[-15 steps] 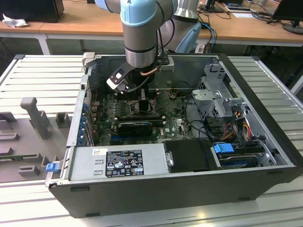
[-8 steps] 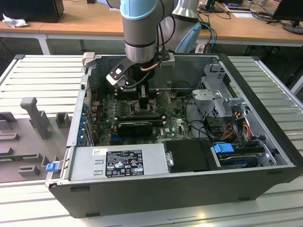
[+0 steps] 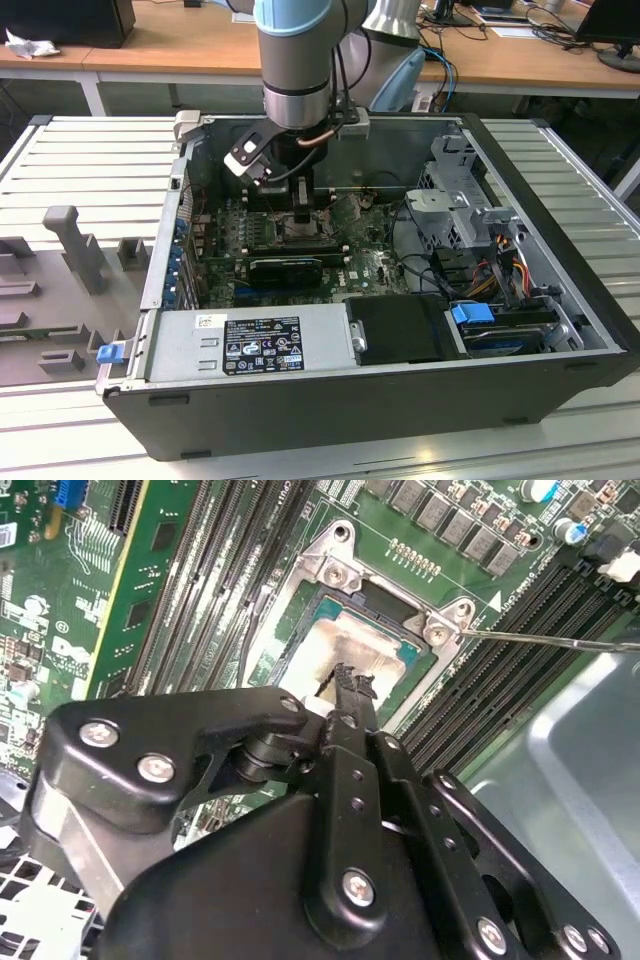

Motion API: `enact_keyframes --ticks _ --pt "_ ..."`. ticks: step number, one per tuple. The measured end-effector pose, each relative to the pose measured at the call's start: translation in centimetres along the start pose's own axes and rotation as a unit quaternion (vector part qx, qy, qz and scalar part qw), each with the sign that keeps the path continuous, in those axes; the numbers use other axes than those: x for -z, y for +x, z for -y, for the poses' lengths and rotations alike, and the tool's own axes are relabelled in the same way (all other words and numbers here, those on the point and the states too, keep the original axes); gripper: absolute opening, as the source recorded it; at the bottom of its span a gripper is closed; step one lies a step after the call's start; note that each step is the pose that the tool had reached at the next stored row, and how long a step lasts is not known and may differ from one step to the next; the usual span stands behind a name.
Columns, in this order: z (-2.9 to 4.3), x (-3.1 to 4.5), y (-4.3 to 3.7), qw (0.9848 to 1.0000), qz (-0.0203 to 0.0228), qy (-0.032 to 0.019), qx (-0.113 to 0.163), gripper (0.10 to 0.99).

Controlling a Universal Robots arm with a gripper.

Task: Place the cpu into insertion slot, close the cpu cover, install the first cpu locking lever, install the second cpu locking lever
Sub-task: 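Place the cpu into insertion slot, then close the cpu cover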

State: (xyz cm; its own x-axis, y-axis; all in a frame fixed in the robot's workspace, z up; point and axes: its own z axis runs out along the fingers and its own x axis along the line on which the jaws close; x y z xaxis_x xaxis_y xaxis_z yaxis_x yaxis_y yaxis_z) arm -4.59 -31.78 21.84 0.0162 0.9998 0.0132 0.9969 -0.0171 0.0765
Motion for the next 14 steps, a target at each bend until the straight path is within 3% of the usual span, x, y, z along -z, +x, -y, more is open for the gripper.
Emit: enact_keyframes --ticks 7,8,9,10,12,14 --pt "-0.07 0.88 0.02 1.0 -0.0001 -0.0001 0.0 0.106" --pt "-0.24 0.87 0.01 1.0 0.0 0.0007 0.0 0.106" --pt "-0.94 0.82 0.01 1.0 -0.0011 0.0029 0.0 0.106" --pt "-1.03 0.92 0.02 1.0 -0.001 0.003 0.0 0.106" --pt "-1.08 1.52 0.03 1.0 -0.0008 0.0029 0.0 0.106" --pt "-1.17 2.64 0.04 1.0 -0.0008 0.0029 0.0 0.106"
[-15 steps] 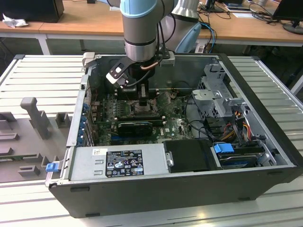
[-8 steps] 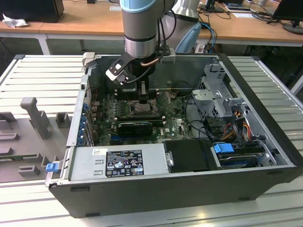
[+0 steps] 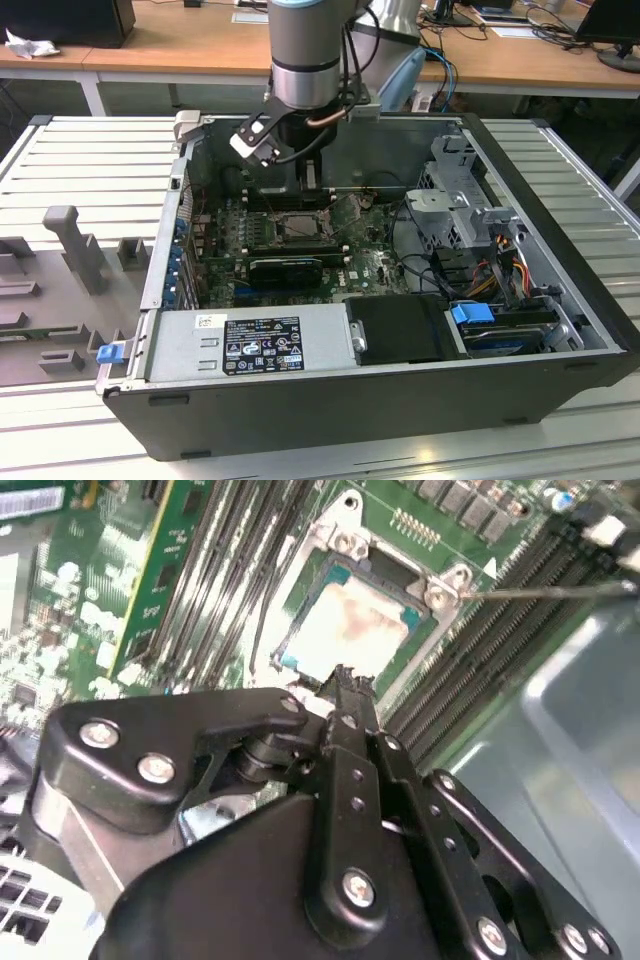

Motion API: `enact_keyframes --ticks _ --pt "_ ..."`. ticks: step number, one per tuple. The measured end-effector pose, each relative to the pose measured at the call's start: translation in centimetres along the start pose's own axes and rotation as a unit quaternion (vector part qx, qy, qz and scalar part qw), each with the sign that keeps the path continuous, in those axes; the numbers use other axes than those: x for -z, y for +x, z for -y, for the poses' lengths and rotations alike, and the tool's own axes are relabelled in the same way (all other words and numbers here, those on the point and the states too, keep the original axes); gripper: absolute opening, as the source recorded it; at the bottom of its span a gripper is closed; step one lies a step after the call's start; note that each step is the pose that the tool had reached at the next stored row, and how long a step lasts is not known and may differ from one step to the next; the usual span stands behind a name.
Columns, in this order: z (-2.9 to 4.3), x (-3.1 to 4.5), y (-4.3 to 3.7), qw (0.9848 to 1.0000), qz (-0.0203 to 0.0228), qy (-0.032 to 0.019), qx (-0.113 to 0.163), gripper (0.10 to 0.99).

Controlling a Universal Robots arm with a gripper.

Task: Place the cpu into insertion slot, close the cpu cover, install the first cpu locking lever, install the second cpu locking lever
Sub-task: 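Close the cpu cover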

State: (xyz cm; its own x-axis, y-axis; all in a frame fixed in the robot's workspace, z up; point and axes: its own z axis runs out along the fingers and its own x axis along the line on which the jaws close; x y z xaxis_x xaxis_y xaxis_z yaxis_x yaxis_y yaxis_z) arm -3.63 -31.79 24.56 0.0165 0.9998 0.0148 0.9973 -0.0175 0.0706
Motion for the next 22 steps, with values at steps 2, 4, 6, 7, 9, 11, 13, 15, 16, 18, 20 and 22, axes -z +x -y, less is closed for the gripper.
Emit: enact_keyframes --ticks 2,4,6,7,9,11,13,15,16,18,20,22 --pt "-0.14 1.86 0.03 1.0 0.0001 0.0 0.0 0.106" --pt "-0.38 2.78 0.05 1.0 0.0 0.0004 0.0 0.106" --pt "-0.74 2.78 -0.04 1.0 0.0002 0.0016 0.0 0.106" --pt "-0.85 2.76 -0.08 1.0 0.0001 0.0017 0.0 0.106" --pt "-1.1 2.73 -0.14 1.0 0.0001 0.0016 0.0 0.106" --pt "-1.39 2.68 -0.23 1.0 0.0001 0.0016 0.0 0.106" --pt "-2.83 2.44 -0.22 1.0 0.0002 0.0046 0.0 0.106" --pt "-4.89 2.02 -0.18 1.0 0.0002 0.0057 0.0 0.106" --pt "-5.9 1.82 -0.17 1.0 0.0002 0.0058 0.001 0.106" --pt "-7.26 1.5 -0.15 1.0 0.0001 0.0058 0.001 0.106" --pt "-8.17 1.16 -0.13 1.0 0.0 0.0058 0.003 0.106" --pt "-8.44 0.93 -0.11 0.9999 -0.0004 0.006 0.01 0.106"
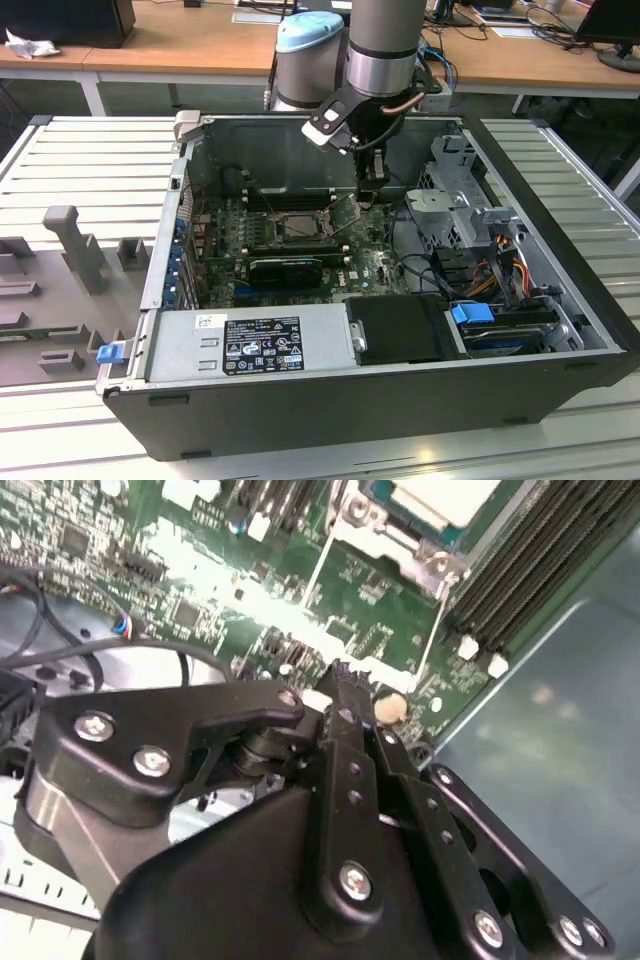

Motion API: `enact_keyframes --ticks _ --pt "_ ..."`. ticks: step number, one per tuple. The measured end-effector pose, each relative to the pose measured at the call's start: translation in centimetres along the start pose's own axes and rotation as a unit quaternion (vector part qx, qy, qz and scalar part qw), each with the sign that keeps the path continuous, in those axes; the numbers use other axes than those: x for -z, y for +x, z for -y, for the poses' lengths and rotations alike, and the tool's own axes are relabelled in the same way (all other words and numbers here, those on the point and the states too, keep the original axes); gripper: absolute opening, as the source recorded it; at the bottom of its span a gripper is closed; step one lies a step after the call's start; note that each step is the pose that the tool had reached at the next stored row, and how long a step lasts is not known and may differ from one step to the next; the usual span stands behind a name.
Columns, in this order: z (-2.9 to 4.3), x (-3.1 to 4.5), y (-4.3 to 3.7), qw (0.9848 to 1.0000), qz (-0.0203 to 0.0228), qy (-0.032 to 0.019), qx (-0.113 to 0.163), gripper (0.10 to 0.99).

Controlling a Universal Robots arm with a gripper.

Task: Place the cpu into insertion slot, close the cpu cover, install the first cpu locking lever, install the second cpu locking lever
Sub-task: 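Close the cpu cover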

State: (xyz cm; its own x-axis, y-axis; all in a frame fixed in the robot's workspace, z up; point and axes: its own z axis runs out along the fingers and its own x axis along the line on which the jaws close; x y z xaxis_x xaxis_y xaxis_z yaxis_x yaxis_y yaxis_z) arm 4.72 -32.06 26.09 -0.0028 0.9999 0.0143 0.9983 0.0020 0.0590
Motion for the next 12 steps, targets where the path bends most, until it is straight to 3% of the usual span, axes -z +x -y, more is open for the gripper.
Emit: enact_keyframes --ticks 3,7,9,11,12 --pt "-0.82 -0.24 0.06 1.0 -0.0002 0.0003 0.002 0.106" --pt "-1.37 -0.66 0.1 1.0 -0.0001 0.0004 0.002 0.106" --pt "-1.47 -1.35 0.12 1.0 -0.0002 0.0006 0.002 0.106" --pt "-1.47 -1.45 0.13 0.9999 -0.0026 0.0164 0.003 0.106" --pt "-1.46 -1.46 0.14 0.9998 -0.0032 0.0201 0.003 0.106"
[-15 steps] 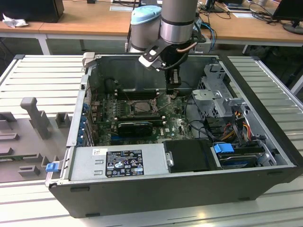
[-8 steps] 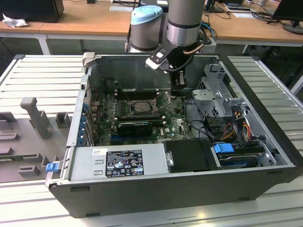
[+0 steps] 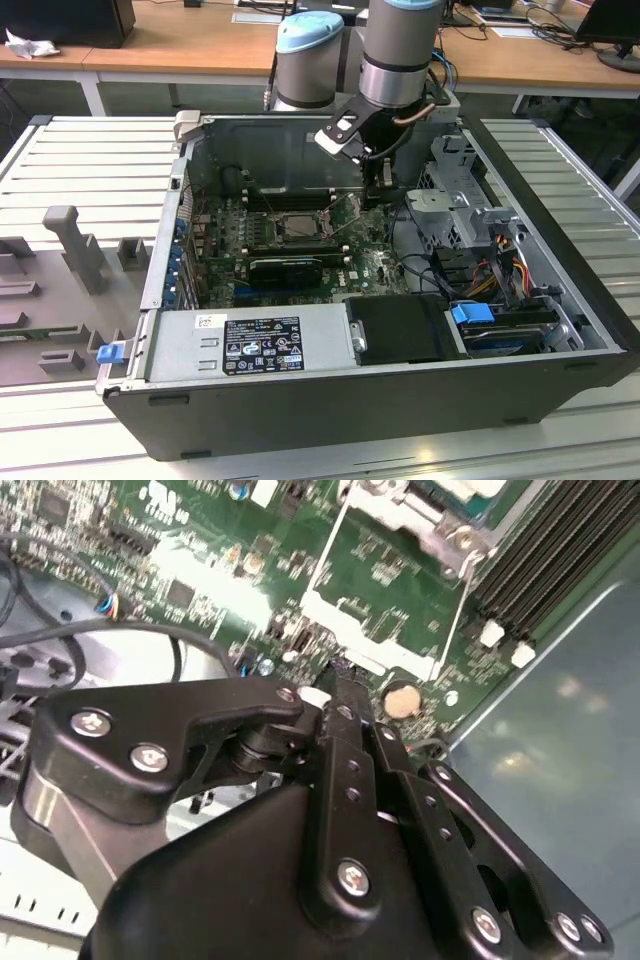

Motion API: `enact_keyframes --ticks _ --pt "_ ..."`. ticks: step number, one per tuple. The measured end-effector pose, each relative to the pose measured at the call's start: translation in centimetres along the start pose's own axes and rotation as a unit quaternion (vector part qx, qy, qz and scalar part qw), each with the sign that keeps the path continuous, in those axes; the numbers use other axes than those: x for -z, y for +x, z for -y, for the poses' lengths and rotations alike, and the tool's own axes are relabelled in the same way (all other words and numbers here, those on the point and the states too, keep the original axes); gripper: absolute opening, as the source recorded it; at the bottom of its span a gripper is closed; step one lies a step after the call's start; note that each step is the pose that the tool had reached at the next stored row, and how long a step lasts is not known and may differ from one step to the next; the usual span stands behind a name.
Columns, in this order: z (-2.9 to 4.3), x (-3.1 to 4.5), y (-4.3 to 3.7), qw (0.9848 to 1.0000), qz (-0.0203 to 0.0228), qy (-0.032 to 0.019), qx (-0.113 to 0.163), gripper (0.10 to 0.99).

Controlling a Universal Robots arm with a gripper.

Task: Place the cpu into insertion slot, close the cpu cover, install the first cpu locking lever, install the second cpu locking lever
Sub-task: 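Close the cpu cover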

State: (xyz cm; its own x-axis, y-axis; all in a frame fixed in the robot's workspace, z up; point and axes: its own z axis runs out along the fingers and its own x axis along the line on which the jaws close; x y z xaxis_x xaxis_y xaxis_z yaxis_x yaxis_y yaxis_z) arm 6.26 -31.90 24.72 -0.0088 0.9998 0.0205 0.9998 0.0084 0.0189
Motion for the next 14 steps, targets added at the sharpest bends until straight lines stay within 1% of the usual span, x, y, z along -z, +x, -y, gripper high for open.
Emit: enact_keyframes --ticks 1,2,5,11,14 --pt "0.05 0.01 0.0 1.0 -0.0004 0.0017 0.0 0.106" --pt "0.31 0.02 0.0 1.0 -0.0016 0.0024 0.0 0.106" --pt "0.81 0.03 0.0 1.0 -0.0021 0.0025 0.0 0.106" --pt "1.13 0.02 0.0 1.0 -0.0022 0.0025 0.0 0.106" --pt "1.7 0.03 0.01 1.0 -0.0022 0.0025 0.0 0.106"
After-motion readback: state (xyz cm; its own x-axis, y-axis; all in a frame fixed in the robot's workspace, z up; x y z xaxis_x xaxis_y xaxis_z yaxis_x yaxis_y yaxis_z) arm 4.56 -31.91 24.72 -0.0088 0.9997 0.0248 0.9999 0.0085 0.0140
